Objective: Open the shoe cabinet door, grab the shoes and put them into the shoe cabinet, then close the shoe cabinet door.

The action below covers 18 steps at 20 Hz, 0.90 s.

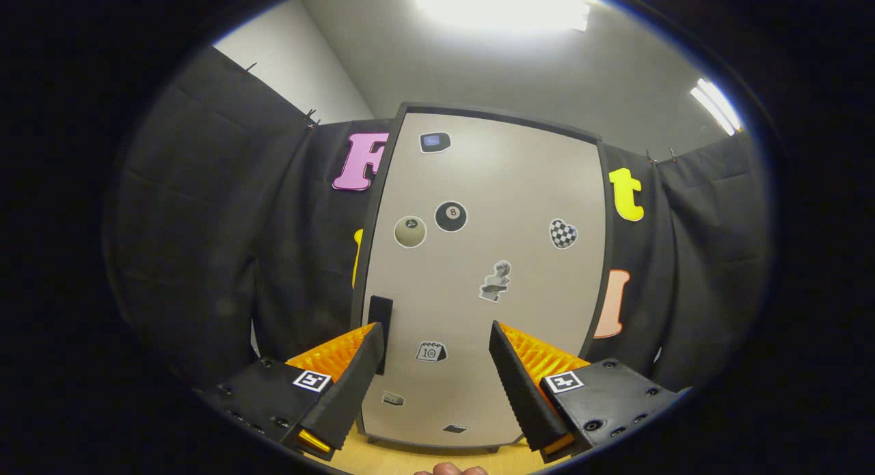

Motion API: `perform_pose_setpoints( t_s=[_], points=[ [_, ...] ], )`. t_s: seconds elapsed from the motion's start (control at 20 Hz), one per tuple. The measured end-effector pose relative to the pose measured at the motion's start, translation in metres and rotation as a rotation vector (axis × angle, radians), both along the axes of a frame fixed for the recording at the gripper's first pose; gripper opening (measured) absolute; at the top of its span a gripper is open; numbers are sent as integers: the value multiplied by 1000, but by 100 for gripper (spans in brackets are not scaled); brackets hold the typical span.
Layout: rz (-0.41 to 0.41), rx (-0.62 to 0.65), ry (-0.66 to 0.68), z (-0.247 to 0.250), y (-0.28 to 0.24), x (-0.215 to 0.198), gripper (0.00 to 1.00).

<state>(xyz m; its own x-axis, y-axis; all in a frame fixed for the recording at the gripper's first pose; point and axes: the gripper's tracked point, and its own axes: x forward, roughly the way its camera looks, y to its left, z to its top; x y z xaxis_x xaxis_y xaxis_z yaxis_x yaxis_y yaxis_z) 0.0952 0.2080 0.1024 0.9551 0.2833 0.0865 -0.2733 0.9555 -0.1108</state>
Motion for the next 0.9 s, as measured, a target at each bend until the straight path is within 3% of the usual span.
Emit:
perform_pose_setpoints(
  t_s=[0.3, 0.9],
  points=[
    [39, 56, 84, -19, 47, 44, 97],
    [4, 125, 264, -72, 83, 111, 97]
  ],
)
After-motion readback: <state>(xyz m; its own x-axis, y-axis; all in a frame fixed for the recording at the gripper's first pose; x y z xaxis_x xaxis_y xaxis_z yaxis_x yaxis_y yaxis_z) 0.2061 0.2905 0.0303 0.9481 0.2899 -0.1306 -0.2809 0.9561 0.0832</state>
